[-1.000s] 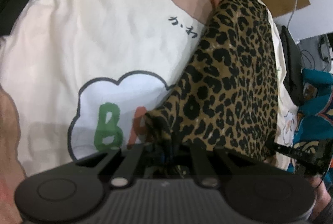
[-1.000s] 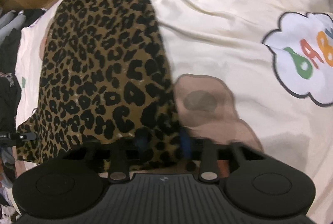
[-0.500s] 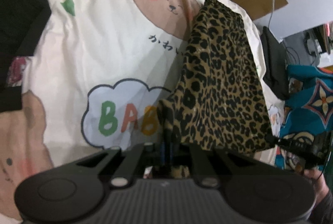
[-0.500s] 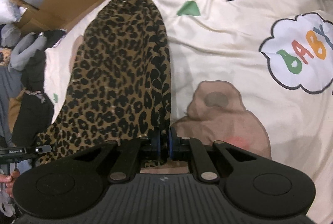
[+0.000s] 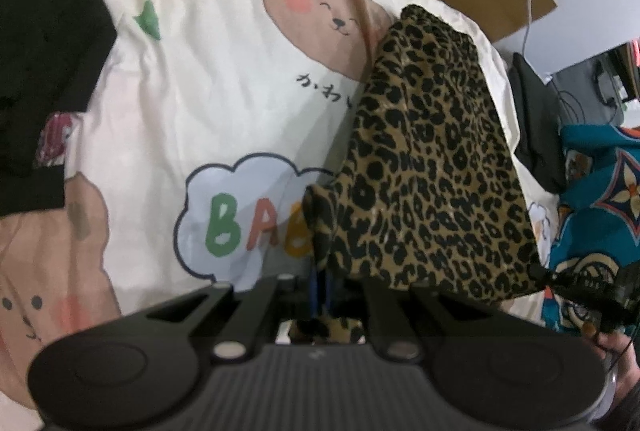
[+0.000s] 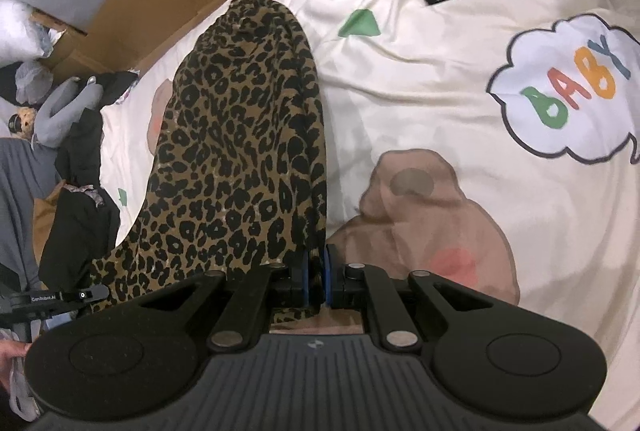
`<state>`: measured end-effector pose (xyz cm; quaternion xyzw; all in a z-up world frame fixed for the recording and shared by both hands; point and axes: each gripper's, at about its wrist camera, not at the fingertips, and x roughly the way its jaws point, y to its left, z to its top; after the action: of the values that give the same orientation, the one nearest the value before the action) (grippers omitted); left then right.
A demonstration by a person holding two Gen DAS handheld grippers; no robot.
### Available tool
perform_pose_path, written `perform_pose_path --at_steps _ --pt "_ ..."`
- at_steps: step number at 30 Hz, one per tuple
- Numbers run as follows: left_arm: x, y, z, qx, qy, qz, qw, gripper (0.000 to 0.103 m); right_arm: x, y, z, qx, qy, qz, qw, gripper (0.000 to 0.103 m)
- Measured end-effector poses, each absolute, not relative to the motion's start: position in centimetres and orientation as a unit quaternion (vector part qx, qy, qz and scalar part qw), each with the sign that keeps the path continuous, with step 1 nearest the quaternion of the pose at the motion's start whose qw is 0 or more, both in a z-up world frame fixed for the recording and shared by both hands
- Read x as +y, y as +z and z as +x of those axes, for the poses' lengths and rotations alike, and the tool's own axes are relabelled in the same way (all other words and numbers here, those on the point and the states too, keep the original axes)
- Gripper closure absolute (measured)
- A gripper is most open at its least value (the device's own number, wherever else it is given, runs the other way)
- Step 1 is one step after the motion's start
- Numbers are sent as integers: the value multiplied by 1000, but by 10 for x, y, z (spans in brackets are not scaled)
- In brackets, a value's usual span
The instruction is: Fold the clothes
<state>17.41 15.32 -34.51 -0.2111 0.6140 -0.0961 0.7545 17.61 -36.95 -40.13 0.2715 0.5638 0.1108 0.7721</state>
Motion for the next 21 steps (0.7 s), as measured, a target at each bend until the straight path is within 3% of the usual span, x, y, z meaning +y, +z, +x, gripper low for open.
perform_pose_path --at_steps 14,17,21 --pt "169 -395 160 616 -75 -248 744 99 -365 -429 178 584 80 265 763 98" --pt "167 -415 167 644 -51 -231 728 85 -358 -437 182 595 62 240 765 95" --pt "166 -418 175 658 -50 -208 722 81 -351 -435 185 597 48 204 775 91"
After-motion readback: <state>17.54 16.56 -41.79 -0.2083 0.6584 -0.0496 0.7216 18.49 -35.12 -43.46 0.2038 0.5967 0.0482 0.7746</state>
